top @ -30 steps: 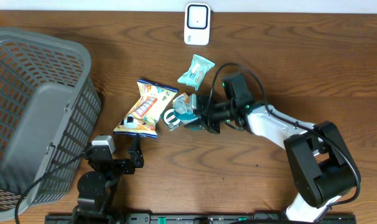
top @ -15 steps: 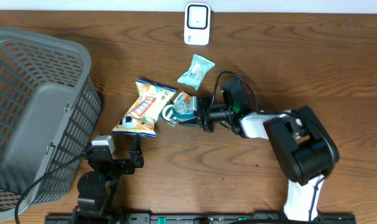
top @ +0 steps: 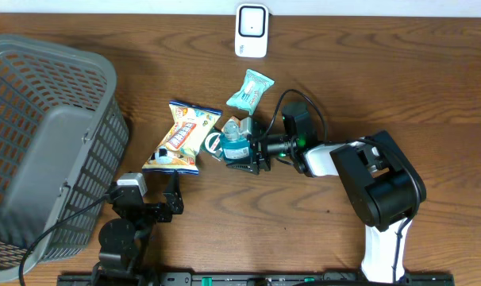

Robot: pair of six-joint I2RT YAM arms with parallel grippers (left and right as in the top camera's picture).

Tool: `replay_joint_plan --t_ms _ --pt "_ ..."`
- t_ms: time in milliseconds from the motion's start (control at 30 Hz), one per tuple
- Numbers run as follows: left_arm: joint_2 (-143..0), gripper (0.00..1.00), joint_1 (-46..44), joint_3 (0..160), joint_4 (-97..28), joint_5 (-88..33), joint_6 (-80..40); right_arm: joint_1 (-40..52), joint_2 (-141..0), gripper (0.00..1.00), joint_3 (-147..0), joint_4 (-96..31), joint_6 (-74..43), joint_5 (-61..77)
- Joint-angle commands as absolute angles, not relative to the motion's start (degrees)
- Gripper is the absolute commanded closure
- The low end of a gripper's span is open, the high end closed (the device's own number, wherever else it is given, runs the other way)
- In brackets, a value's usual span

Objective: Scan the item barcode

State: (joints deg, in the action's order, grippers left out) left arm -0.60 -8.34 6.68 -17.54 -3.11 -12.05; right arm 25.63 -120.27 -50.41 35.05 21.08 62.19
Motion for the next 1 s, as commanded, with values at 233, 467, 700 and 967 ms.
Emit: replay_joint_plan --t_ms 233,467,700,967 --pt "-0.34 0.02 -8.05 5.74 -18.76 -3.66 -12.36 24.88 -120.55 0.09 -50.59 35.46 17.10 62.06" --pt "-0.34 0.02 -8.05 5.74 -18.76 -3.66 -12.36 19.92 -117.43 0.01 -50.59 42.02 6.85 72.23" --pt "-0.34 0.02 -8.05 5.74 -18.76 -3.66 -12.36 12.45 -111.96 0.01 -50.57 48.51 -7.53 89.52" --pt "-0.34 0.02 -8.05 5.74 -18.76 -3.66 -12.36 6.00 -105.56 0.01 -50.57 73.60 -47.29 89.52"
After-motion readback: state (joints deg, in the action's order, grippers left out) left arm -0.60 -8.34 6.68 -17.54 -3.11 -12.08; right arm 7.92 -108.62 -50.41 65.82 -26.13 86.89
